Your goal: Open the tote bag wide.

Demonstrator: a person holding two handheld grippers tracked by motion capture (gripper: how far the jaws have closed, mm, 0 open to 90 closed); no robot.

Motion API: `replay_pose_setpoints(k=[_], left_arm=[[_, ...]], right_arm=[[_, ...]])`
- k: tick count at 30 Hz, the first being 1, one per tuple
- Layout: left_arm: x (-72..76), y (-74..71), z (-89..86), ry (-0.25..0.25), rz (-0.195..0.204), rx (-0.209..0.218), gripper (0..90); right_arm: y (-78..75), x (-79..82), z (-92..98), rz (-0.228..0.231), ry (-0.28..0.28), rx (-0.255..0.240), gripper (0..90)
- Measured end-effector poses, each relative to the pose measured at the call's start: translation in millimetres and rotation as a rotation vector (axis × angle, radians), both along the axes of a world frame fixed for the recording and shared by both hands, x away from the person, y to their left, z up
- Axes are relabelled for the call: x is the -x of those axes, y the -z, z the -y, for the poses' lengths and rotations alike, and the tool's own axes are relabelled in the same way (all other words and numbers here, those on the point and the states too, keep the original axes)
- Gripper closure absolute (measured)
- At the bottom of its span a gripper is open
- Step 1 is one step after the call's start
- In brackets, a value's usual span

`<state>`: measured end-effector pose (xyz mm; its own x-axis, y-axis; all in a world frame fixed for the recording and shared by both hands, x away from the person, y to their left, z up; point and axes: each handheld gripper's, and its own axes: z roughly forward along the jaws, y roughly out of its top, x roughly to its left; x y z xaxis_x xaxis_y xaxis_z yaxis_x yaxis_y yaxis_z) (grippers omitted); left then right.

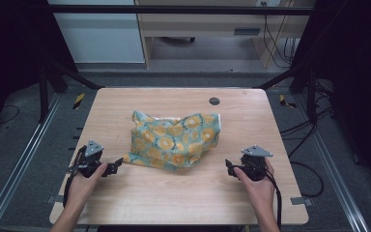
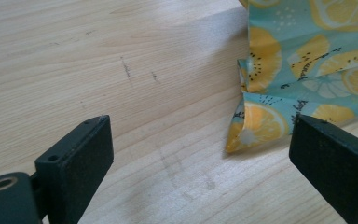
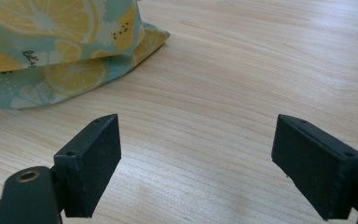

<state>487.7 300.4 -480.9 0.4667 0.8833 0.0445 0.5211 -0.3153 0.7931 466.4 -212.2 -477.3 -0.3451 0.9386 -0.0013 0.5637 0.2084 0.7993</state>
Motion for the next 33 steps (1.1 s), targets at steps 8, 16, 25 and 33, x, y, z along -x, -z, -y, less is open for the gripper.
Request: replay_pose_setpoints(k=[8,16,25,33], left_arm=[[-1.0,-0.4,-4.0,-0.023,0.0,0.019,6.4],[-1.0,0.3,-2.6,-0.018,-0.007,0.002,6.5],[-0.2,0.0,-2.0,-0.018,0.002,0.007,6.7],[0.6,-0.9,-1.3,-0.01,0.012,-0.004,6.7]], right_arm=[[-1.3,1.8,0.7,-0.003,0.001,-0.007,17.2],[-8.2,5.9,1.5,0.02,-0.005,0.004,14.6],[-19.6,8.2,0.3,0.045,-0.069,0.057,12.9],[-59.6,-0.5,-6.8,0.079,-0.123,0.042,16.2]])
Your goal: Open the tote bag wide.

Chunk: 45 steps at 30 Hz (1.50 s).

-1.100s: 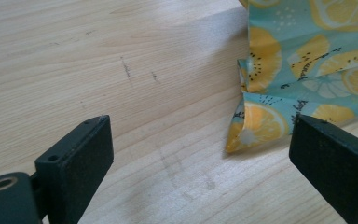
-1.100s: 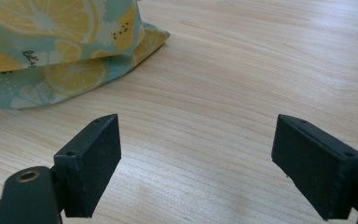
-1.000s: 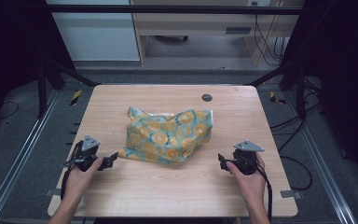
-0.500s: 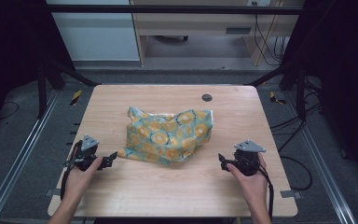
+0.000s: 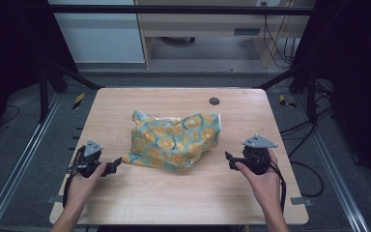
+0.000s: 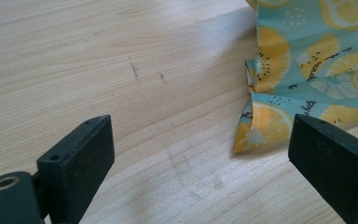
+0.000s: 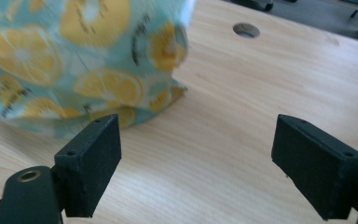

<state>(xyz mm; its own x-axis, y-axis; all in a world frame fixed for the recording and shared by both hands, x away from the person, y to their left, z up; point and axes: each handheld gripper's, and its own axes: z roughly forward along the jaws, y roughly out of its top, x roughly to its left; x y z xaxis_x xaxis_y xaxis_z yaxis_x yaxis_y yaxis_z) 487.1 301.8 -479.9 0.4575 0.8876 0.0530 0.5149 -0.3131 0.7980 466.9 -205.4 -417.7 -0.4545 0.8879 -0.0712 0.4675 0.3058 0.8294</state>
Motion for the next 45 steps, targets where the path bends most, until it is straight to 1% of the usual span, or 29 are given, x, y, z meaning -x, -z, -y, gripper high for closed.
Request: replay_pose_setpoints(k=[3,6,8,12,14,15,17,19,21,23,26,29,31,33,34,36,39,41,42,45], left_arm=[[0.3,-0.7,1.5,0.003,0.006,-0.003,6.8],[0.1,-0.1,3.0,0.007,0.003,-0.016,6.9],[-0.1,-0.2,3.8,0.009,0.005,-0.024,6.9],[-0.1,-0.1,4.9,0.01,0.009,-0.041,7.1],[0.1,-0.2,5.2,0.011,0.01,-0.044,7.1],[0.2,-0.3,5.2,0.012,0.01,-0.047,7.2],[0.2,-0.8,5.0,0.012,0.009,-0.05,7.3],[0.2,-1.2,3.9,0.008,0.013,-0.048,7.4],[0.1,-1.8,2.5,0.003,0.017,-0.044,7.4],[-0.5,-2.1,1.6,-0.001,0.018,-0.042,7.4],[-1.5,-2.0,1.2,-0.007,0.019,-0.046,7.4],[-1.7,-2.3,0.6,-0.009,0.018,-0.045,7.4],[-1.5,-2.5,0.2,-0.011,0.019,-0.044,7.4],[-1.4,-2.9,-0.1,-0.01,0.021,-0.042,7.4],[-1.4,-3.0,-0.1,-0.01,0.022,-0.042,7.4],[-1.8,-3.0,-0.1,-0.009,0.022,-0.042,7.4],[-2.2,-2.4,0.2,-0.007,0.018,-0.045,7.4],[-2.4,-2.4,0.1,-0.006,0.018,-0.045,7.4],[-2.5,-2.4,0.1,-0.006,0.018,-0.045,7.4],[-2.8,-2.3,0.0,-0.01,0.019,-0.048,7.4]], right_arm=[[-16.4,-6.2,-8.5,0.001,-0.026,0.004,19.5],[-34.8,-13.6,-20.3,-0.008,-0.054,-0.01,20.0],[-43.8,-18.2,-27.1,-0.007,-0.078,-0.011,20.1],[-60.8,-29.9,-44.6,-0.008,-0.109,0.018,19.3],[-67.3,-36.1,-53.7,-0.003,-0.128,0.03,21.2],[-70.1,-39.2,-58.1,-0.009,-0.139,0.033,22.7],[-75.1,-47.1,-66.2,-0.021,-0.154,0.04,22.8],[-77.7,-52.9,-71.1,-0.019,-0.157,0.047,22.9],[-80.2,-58.5,-76.4,-0.026,-0.161,0.068,22.2],[-81.8,-62.7,-81.8,-0.034,-0.164,0.064,21.1],[-82.1,-69.1,-88.6,-0.042,-0.17,0.073,21.9],[-80.8,-76.4,-94.8,-0.059,-0.175,0.076,21.1],[-79.7,-80.6,-98.6,-0.067,-0.172,0.072,18.8],[-79.3,-83.7,-100.7,-0.076,-0.181,0.036,15.9],[-79.6,-84.7,-102.3,-0.068,-0.178,0.017,15.9],[-79.1,-86.4,-106.5,-0.064,-0.181,0.012,13.3],[-76.5,-89.7,-111.3,-0.075,-0.182,0.023,11.3],[-73.4,-92.3,-113.7,-0.098,-0.18,0.033,9.1],[-71.6,-93.7,-114.6,-0.108,-0.181,0.04,9.1],[-67.1,-97.8,-115.7,-0.115,-0.175,0.061,11.3]])
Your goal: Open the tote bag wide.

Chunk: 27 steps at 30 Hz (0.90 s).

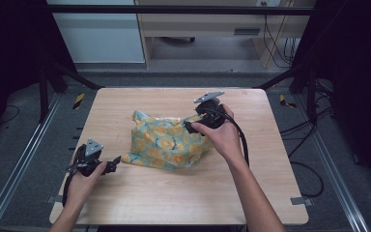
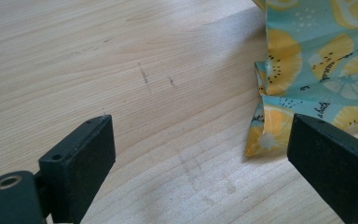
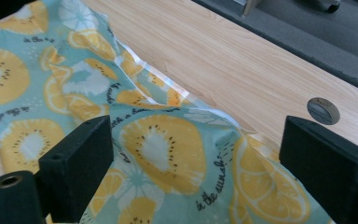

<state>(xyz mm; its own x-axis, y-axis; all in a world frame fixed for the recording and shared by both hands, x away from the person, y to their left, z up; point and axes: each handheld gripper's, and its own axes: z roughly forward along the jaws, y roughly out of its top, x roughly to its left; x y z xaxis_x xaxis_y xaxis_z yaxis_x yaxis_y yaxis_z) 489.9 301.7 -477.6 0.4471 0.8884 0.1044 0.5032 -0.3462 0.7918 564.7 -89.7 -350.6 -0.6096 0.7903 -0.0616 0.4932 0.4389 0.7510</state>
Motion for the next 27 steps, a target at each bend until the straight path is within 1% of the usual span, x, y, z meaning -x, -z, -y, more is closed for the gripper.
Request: replay_pose_setpoints(k=[2,3,6,7,9,11,12,13,14,17,18,20,25,27], left_arm=[[0.0,-0.3,-0.6,-0.006,0.002,0.002,7.4],[-0.1,-0.5,-1.1,-0.007,0.005,0.001,7.4],[-0.4,-0.4,-1.8,-0.008,0.0,0.004,7.4],[-0.6,-0.4,-1.9,-0.009,0.0,0.005,7.4],[-0.8,-0.4,-1.9,-0.009,0.0,0.003,7.4],[-0.9,-0.4,-1.8,-0.011,0.001,0.002,7.4],[-0.9,-0.4,-1.8,-0.012,0.002,0.002,7.4],[-0.9,-0.5,-2.0,-0.012,0.001,0.001,7.4],[-1.0,-0.5,-2.1,-0.012,0.001,0.001,7.5],[-1.1,-0.2,-2.1,-0.013,0.0,0.001,7.5],[-1.0,-0.3,-2.1,-0.011,-0.002,0.0,7.5],[-1.0,-0.3,-1.9,-0.012,-0.001,0.0,7.5],[-1.3,0.0,-1.7,-0.011,0.0,-0.005,7.5],[-1.2,0.0,-1.6,-0.011,0.0,-0.006,7.5]], right_arm=[[1.8,-1.9,-0.6,-0.007,0.001,0.002,15.6],[2.6,-2.4,-1.1,-0.003,-0.003,0.008,19.5],[3.5,-1.1,-2.6,-0.005,-0.022,0.017,33.6],[3.6,0.2,-3.1,0.0,-0.037,0.022,39.8],[3.4,2.9,-3.9,0.003,-0.051,0.014,48.1],[4.7,7.4,-4.8,-0.001,-0.078,-0.021,58.2],[5.3,9.4,-5.5,0.003,-0.084,-0.022,63.1],[5.8,12.0,-5.7,0.018,-0.095,-0.016,67.7],[6.2,15.1,-5.9,0.029,-0.102,-0.027,73.8],[5.3,21.3,-5.3,0.044,-0.117,-0.045,83.5],[4.2,24.2,-4.7,0.053,-0.119,-0.058,85.8],[2.0,29.3,-3.1,0.065,-0.124,-0.077,87.6],[-3.3,46.3,-2.7,0.107,-0.154,-0.12,88.6],[-5.9,56.7,-4.3,0.124,-0.173,-0.142,88.5]])
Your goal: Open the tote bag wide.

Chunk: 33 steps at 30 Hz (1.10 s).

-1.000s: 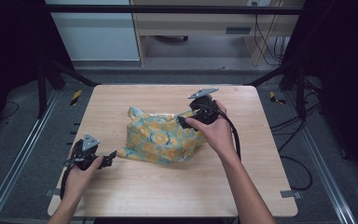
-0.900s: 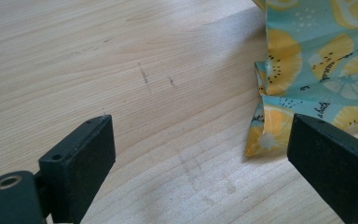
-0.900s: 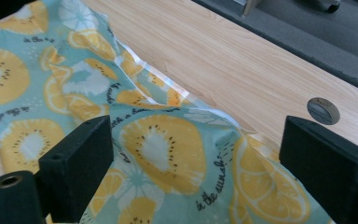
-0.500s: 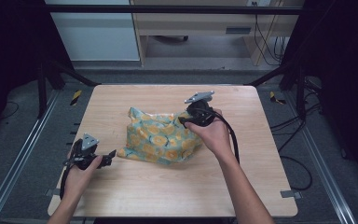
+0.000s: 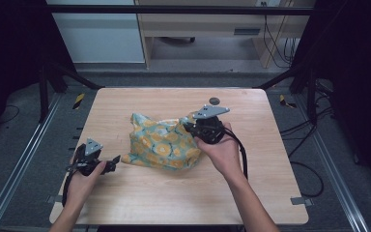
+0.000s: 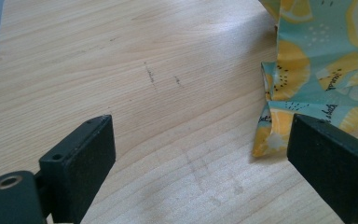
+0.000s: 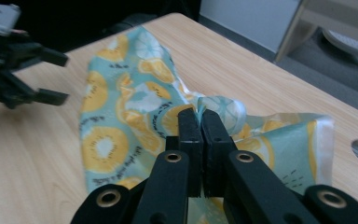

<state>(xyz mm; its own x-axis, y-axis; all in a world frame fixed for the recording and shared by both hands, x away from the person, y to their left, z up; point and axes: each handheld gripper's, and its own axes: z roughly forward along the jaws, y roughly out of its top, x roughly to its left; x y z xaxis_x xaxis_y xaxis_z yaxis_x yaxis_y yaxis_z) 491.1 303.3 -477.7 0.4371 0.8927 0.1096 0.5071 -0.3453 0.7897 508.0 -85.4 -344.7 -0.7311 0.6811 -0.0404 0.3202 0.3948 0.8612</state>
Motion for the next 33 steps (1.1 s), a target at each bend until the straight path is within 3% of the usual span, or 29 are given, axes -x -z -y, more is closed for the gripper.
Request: replay_pose_setpoints(k=[6,8,13,16,22,33], left_arm=[[0.0,0.3,0.6,0.003,0.0,-0.002,8.0],[0.3,0.1,0.8,0.002,0.001,-0.001,8.0],[0.7,-0.4,0.3,0.002,0.002,0.003,8.0],[0.5,-0.5,-0.2,0.0,0.0,0.003,8.0],[1.4,-0.8,0.4,0.0,0.004,0.002,8.0],[2.5,-1.1,1.8,0.005,0.006,0.0,8.0]], right_arm=[[-1.0,26.3,-3.3,0.028,-0.053,-0.051,88.0],[4.2,39.4,-4.7,0.033,-0.071,-0.071,88.2],[15.6,55.0,-2.8,0.032,-0.086,-0.073,88.7],[24.8,63.7,0.6,0.024,-0.091,-0.069,89.0],[40.2,78.1,10.7,-0.008,-0.101,-0.121,89.3],[69.0,98.5,13.3,-0.07,-0.133,-0.091,89.3]])
